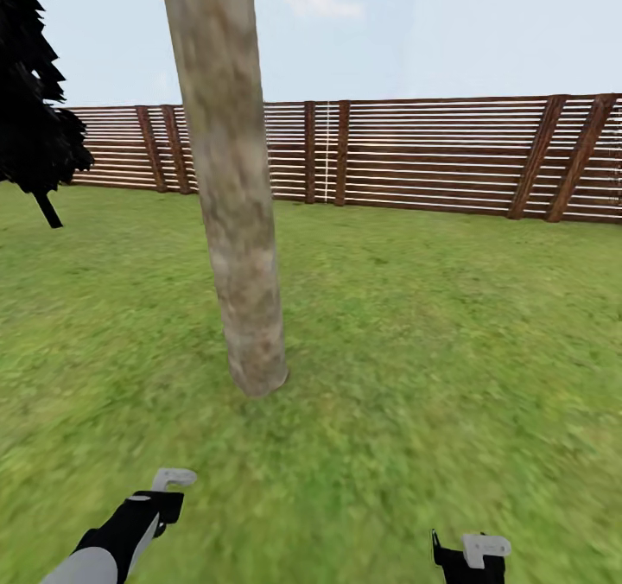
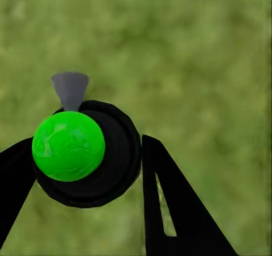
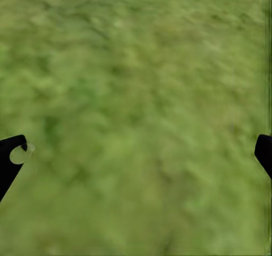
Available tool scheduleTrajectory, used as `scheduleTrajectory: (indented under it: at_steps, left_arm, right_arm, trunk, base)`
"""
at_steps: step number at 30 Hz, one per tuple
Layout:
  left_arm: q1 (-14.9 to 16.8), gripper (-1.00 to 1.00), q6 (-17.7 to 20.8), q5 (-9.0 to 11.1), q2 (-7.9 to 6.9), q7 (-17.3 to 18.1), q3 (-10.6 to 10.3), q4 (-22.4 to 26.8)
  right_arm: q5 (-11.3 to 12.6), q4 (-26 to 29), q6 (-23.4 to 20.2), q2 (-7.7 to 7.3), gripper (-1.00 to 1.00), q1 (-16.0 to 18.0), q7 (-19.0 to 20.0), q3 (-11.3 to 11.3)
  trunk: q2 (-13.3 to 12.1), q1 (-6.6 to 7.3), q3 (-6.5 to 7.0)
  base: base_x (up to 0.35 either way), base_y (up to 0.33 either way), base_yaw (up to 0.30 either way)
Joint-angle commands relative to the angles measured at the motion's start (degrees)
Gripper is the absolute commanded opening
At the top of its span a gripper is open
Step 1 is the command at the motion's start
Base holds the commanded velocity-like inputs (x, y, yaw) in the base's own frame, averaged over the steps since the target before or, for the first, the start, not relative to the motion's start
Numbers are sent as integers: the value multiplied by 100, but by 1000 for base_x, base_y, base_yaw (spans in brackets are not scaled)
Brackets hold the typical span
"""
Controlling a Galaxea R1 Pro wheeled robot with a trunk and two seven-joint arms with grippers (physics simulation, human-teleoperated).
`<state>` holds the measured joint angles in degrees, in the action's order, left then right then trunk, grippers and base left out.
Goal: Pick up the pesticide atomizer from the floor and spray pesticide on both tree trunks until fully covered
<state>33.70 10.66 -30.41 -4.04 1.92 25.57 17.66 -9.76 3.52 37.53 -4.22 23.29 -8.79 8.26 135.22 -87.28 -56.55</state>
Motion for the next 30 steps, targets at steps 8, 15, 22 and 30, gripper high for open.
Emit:
scheduleTrajectory:
  at_steps: [8,15,22,30]
  left_arm:
    - [5,-100,-102,2,54,8,1,9]
    - [288,-100,-379,7,329,19,-33,5]
    - [941,-100,418,0,351,38,-49,1]
    - [1248,-100,799,-8,128,562,-37,14]
  right_arm:
    - [0,0,0,0,100,0,0,0]
    - [0,0,-1,0,100,0,9,0]
    - [0,0,0,0,100,0,13,0]
    - [0,0,0,0,100,0,16,0]
  trunk:
    - [0,0,0]
    - [0,0,0]
    - [0,0,0]
    - [0,0,0]
  base:
    - [241,-170,-46]
    - [12,-7,-116]
    - [0,0,-8]
    - [0,0,-71]
